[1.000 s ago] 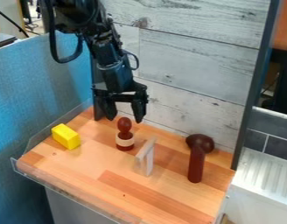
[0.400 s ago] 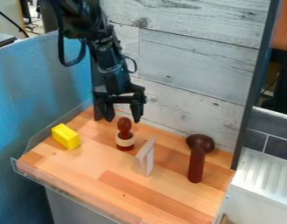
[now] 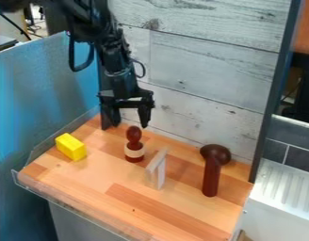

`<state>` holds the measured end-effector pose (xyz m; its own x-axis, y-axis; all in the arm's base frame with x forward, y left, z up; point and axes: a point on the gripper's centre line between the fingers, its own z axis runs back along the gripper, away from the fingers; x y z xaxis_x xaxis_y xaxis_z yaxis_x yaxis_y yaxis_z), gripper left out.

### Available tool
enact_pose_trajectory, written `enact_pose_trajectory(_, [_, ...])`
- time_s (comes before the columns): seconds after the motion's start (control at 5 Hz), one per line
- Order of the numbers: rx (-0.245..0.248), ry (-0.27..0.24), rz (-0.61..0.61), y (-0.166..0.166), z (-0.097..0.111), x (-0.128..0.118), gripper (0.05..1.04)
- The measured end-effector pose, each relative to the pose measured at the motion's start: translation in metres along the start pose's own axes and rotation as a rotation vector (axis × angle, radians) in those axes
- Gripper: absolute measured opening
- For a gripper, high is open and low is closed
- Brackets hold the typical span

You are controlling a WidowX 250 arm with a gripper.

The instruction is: The machine moves the object

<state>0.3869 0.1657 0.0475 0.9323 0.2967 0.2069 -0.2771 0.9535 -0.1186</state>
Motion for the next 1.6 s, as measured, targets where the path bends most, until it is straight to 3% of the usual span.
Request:
enact_pose_trajectory(0.4, [0.08,0.007,-0.055,0.0,-0.023,0.005,1.001])
enact_pose_trajectory(0.6, [0.093,0.026,-0.064,-0.001,-0.039,0.002,1.001])
enact_pose_trajectory(0.8, [0.108,-0.005,-0.073,-0.004,-0.04,0.007,1.001])
enact_pose_trajectory(1.0, [0.121,0.003,-0.081,-0.009,-0.05,0.011,1.001])
enact_pose_trajectory(1.2, [0.118,-0.017,-0.072,-0.011,-0.045,0.02,0.963])
enact_pose_trajectory(1.4, [0.113,-0.016,-0.063,-0.01,-0.048,0.023,0.686])
enact_pose_trajectory(1.6, [0.091,-0.007,-0.061,-0.013,-0.047,0.022,0.555])
